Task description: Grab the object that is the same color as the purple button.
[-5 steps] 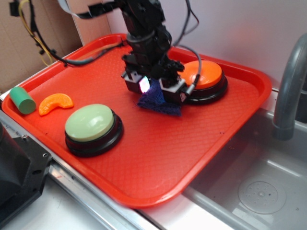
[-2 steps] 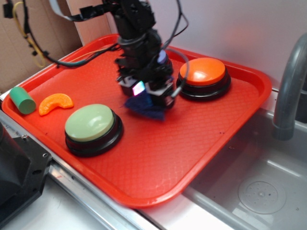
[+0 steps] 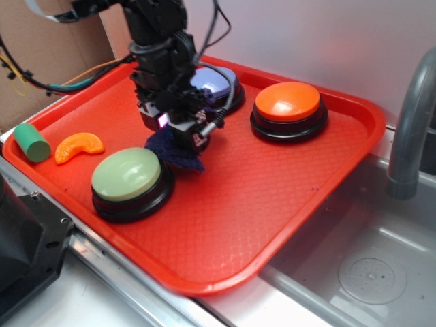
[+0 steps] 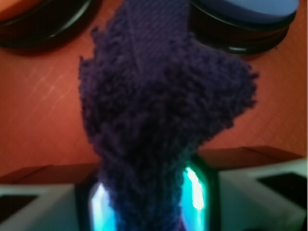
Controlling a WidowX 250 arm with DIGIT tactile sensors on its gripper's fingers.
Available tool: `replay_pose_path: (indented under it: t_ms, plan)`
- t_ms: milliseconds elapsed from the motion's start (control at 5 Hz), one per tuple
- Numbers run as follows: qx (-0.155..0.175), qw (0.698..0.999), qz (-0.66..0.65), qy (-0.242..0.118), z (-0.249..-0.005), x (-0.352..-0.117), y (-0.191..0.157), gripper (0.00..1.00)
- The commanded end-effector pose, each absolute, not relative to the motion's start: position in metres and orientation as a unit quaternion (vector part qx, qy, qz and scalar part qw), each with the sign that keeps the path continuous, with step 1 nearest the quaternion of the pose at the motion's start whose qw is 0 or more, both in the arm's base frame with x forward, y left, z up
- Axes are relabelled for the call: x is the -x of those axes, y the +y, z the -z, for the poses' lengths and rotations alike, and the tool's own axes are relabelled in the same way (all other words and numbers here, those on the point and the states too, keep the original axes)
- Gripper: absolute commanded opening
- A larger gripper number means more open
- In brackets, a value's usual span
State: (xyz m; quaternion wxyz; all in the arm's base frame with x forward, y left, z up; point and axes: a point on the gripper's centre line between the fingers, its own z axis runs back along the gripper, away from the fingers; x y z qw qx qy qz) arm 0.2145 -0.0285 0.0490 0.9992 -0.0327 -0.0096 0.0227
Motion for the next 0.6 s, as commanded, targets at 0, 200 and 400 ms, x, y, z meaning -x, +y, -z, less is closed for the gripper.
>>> replay_pose_path:
  t_ms: [0,200,400]
  plan:
    - [-0.02,0.997,0.072,-0.021,-0.149,-0.2,-0.003,0.0]
    - [-0.034,0.998,0.028,-0.038,-0.185,-0.193,0.029,0.0]
    - [-0.036,0.999,-0.003,-0.027,-0.189,-0.19,0.056,0.0]
